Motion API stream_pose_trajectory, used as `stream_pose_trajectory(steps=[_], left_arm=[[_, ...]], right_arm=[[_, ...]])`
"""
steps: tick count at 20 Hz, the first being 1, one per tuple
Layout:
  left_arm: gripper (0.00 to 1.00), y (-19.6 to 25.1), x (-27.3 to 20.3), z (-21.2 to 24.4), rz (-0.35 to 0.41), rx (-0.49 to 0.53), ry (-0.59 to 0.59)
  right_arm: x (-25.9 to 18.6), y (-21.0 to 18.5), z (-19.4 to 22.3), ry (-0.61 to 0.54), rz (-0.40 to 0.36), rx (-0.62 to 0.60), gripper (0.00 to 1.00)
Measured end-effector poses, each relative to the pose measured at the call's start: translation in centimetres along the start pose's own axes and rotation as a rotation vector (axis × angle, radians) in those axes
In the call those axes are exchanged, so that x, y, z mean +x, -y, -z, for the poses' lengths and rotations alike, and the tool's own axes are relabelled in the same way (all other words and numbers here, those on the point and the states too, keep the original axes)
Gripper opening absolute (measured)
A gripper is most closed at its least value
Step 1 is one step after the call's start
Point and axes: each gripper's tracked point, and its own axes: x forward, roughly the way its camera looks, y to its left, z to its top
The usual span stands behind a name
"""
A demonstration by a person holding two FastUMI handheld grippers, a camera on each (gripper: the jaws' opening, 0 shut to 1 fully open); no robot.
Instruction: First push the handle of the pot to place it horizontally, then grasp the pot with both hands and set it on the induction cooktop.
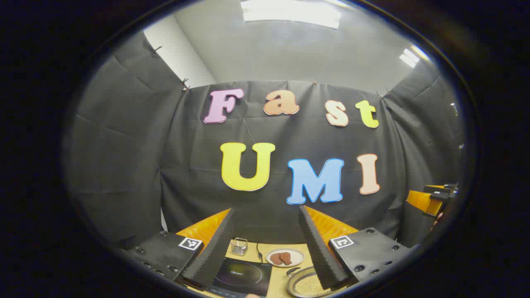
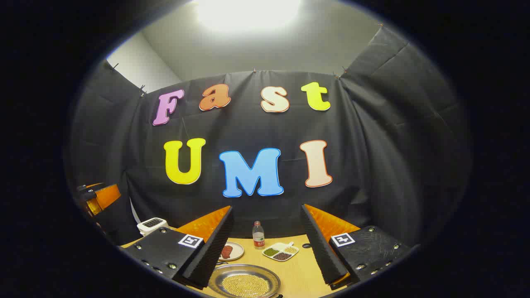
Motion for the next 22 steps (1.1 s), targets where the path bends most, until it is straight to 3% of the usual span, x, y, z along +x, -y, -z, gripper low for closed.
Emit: stream_pose_trajectory(steps=[15,22], left_arm=[[0.97,-5.4,4.8,1.2,0.082,-0.018,0.012],[0.99,-5.2,4.6,2.7,0.100,-0.015,-0.025]], right_arm=[[1.5,-6.3,0.7,-0.003,0.054,-0.030,0.97],[1.6,-7.0,4.0,-0.082,0.014,-0.047,0.97]])
